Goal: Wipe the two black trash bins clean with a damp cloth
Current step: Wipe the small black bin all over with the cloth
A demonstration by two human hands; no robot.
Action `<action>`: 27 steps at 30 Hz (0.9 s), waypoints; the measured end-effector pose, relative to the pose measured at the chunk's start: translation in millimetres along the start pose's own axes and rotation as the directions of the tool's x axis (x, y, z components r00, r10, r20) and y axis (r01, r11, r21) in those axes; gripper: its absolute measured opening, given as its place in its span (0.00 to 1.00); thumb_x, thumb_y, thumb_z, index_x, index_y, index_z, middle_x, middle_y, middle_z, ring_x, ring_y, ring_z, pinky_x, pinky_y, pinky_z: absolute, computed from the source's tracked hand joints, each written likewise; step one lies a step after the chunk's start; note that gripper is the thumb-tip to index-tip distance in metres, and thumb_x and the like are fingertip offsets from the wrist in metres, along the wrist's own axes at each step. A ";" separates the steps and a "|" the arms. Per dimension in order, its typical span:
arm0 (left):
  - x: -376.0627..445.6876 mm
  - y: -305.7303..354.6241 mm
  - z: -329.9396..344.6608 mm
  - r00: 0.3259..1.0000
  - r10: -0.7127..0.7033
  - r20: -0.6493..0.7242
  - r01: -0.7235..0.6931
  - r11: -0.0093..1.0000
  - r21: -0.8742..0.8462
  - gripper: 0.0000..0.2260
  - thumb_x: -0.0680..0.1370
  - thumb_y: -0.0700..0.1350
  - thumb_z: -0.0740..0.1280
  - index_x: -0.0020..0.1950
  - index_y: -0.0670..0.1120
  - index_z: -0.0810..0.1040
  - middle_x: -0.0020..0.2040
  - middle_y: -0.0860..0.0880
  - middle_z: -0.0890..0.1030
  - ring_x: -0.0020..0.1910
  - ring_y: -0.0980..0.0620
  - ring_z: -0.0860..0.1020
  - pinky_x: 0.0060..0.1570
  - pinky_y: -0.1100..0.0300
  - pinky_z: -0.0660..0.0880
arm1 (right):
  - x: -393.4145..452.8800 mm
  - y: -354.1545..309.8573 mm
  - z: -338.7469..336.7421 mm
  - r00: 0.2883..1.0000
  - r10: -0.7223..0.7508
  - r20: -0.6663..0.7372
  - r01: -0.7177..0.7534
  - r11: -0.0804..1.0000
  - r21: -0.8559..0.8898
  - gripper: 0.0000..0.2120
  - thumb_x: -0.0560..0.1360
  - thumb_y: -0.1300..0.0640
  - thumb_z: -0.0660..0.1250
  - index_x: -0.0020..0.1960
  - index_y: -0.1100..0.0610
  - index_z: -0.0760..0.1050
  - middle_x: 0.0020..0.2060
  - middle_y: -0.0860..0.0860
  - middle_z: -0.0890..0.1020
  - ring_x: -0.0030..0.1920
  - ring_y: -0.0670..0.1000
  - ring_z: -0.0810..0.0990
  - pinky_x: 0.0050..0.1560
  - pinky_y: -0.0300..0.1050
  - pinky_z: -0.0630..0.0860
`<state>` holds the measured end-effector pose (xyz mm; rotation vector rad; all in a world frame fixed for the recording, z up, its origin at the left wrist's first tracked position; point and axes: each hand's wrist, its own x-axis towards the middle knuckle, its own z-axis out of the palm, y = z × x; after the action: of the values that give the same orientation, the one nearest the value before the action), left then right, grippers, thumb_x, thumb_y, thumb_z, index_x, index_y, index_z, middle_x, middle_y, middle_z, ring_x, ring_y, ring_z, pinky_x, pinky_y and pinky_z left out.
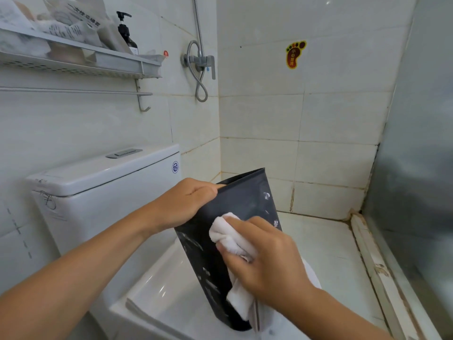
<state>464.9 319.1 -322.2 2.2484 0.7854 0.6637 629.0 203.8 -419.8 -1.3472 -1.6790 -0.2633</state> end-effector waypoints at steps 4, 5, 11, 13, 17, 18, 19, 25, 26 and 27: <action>0.6 -10.2 -3.4 1.000 -0.027 -0.010 0.027 1.000 0.011 0.19 0.85 0.45 0.58 0.37 0.37 0.65 0.36 0.48 0.68 0.38 0.50 0.67 0.46 0.53 0.65 | 21.6 32.2 -9.6 0.974 0.209 -0.082 -0.212 0.977 -0.030 0.13 0.78 0.38 0.67 0.61 0.38 0.79 0.42 0.42 0.80 0.41 0.45 0.79 0.40 0.45 0.78; 2.0 -9.5 -2.0 0.999 -0.034 -0.005 0.034 0.999 0.014 0.19 0.85 0.44 0.58 0.35 0.41 0.64 0.36 0.49 0.67 0.38 0.51 0.67 0.47 0.53 0.66 | 25.5 39.9 -13.3 0.957 0.273 -0.096 -0.276 0.961 -0.027 0.12 0.79 0.37 0.66 0.60 0.38 0.79 0.42 0.42 0.81 0.41 0.45 0.79 0.42 0.48 0.79; 7.4 16.7 -9.6 0.986 -0.100 0.136 0.093 0.994 0.053 0.18 0.83 0.43 0.60 0.34 0.46 0.76 0.35 0.47 0.74 0.37 0.56 0.73 0.41 0.62 0.70 | 9.5 39.2 -20.2 0.964 0.246 -0.101 -0.256 0.962 -0.095 0.11 0.79 0.39 0.67 0.56 0.43 0.79 0.39 0.43 0.77 0.38 0.47 0.77 0.36 0.45 0.75; 12.8 28.9 -11.7 0.982 -0.102 0.158 0.082 0.988 0.129 0.15 0.78 0.46 0.59 0.43 0.37 0.78 0.40 0.43 0.77 0.41 0.55 0.74 0.44 0.60 0.70 | 5.8 37.0 -19.0 0.977 0.201 -0.072 -0.209 0.969 -0.129 0.12 0.78 0.37 0.65 0.57 0.40 0.78 0.38 0.42 0.75 0.36 0.46 0.76 0.33 0.41 0.73; 31.4 40.3 9.3 0.989 -0.151 -0.002 0.136 0.890 0.435 0.20 0.88 0.51 0.52 0.44 0.40 0.70 0.44 0.47 0.76 0.45 0.48 0.73 0.48 0.52 0.70 | -3.7 27.3 -6.9 0.992 0.125 -0.024 -0.127 0.978 -0.167 0.15 0.75 0.39 0.64 0.60 0.41 0.78 0.39 0.43 0.74 0.35 0.47 0.75 0.31 0.41 0.73; 34.6 38.8 13.2 0.984 -0.165 -0.065 0.176 0.859 0.481 0.23 0.88 0.55 0.49 0.43 0.42 0.71 0.44 0.49 0.78 0.47 0.47 0.75 0.49 0.51 0.70 | -6.7 24.4 -3.4 0.996 0.093 -0.015 -0.094 0.979 -0.179 0.17 0.75 0.40 0.65 0.61 0.42 0.78 0.39 0.43 0.74 0.35 0.47 0.75 0.30 0.41 0.73; 36.9 35.7 15.8 0.978 -0.171 -0.121 0.209 0.838 0.505 0.24 0.87 0.58 0.48 0.42 0.45 0.71 0.44 0.49 0.78 0.48 0.46 0.76 0.50 0.51 0.71 | -9.1 22.2 -0.1 0.998 0.060 -0.007 -0.060 0.979 -0.194 0.18 0.74 0.41 0.66 0.62 0.43 0.78 0.39 0.43 0.74 0.35 0.47 0.74 0.29 0.39 0.71; 40.7 12.4 15.0 0.981 -0.054 -0.186 0.138 0.868 0.477 0.18 0.86 0.51 0.55 0.38 0.46 0.67 0.34 0.50 0.73 0.36 0.49 0.70 0.37 0.53 0.65 | -13.0 22.5 3.8 0.997 -0.075 0.003 0.073 0.969 -0.236 0.20 0.74 0.41 0.69 0.64 0.44 0.77 0.39 0.42 0.73 0.37 0.45 0.69 0.30 0.35 0.68; 39.9 10.7 13.7 0.986 -0.043 -0.161 0.114 0.876 0.469 0.18 0.86 0.51 0.55 0.38 0.47 0.68 0.34 0.51 0.73 0.35 0.50 0.69 0.37 0.53 0.65 | -13.3 23.7 3.2 0.996 -0.093 0.000 0.090 0.968 -0.235 0.20 0.74 0.41 0.69 0.64 0.44 0.78 0.40 0.42 0.75 0.37 0.46 0.72 0.30 0.37 0.71; 38.6 9.0 11.8 0.991 -0.025 -0.134 0.085 0.882 0.463 0.17 0.86 0.51 0.55 0.39 0.47 0.69 0.33 0.52 0.72 0.34 0.52 0.68 0.36 0.54 0.64 | -12.8 24.8 2.6 0.995 -0.101 0.001 0.098 0.968 -0.233 0.20 0.74 0.40 0.69 0.65 0.43 0.77 0.41 0.43 0.76 0.38 0.47 0.75 0.30 0.39 0.73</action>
<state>502.2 335.2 -314.3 2.6215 1.1721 0.6421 648.3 206.5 -440.0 -1.4296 -1.7501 -0.5395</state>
